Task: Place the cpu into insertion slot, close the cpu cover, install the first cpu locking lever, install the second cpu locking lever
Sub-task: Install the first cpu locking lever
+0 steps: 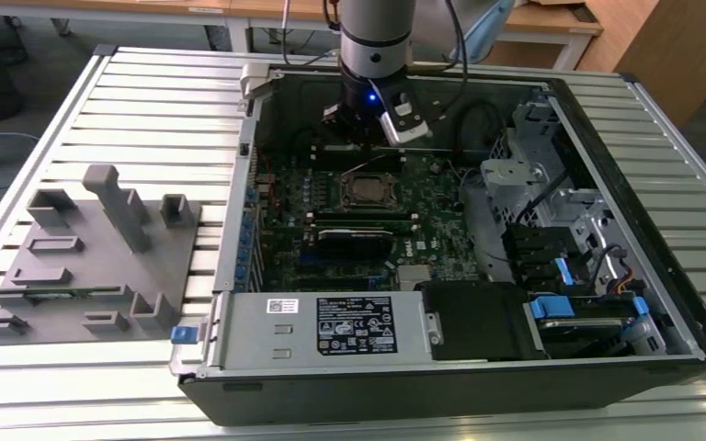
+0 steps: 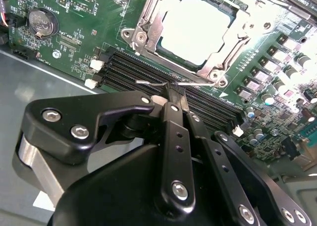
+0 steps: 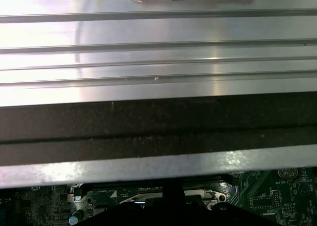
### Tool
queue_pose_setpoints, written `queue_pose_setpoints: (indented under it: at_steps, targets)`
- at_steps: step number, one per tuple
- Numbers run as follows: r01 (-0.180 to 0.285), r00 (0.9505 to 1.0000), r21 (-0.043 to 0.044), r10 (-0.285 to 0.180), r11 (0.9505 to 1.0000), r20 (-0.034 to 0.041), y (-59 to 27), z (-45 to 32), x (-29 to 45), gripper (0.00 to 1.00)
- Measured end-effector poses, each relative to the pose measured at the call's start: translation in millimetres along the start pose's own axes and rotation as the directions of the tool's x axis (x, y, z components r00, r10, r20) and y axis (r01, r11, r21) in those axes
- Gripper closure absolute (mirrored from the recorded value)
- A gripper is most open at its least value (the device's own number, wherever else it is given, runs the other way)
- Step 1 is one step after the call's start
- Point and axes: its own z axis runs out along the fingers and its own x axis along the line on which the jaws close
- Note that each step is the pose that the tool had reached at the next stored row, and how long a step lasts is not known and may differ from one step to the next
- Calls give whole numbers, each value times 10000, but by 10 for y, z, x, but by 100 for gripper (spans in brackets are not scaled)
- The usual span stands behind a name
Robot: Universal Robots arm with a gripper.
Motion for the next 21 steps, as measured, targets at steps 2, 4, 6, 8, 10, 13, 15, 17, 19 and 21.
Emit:
queue_pose_setpoints:
  at_steps: [2,4,6,8,10,13,15,17,19,21]
  targets:
    - [0,10000,0,0,10000,0,0,0,0,89]
    - [1,10000,-2,-1,10000,1,0,1,-1,89]
    - [2,10000,-4,-2,10000,2,0,4,-8,89]
    - [0,10000,-3,0,10000,2,0,6,-15,89]
    - [-1,10000,-1,1,10000,1,1,8,-20,89]
    - [-2,10000,-2,2,10000,1,0,19,-26,89]
    - [-2,10000,-2,2,10000,2,-1,27,-31,89]
    - [-4,10000,-2,4,10000,2,-3,38,-33,89]
    - [-3,10000,-1,3,10000,1,-5,51,-34,89]
    - [-3,10000,-2,3,10000,2,-7,67,-33,89]
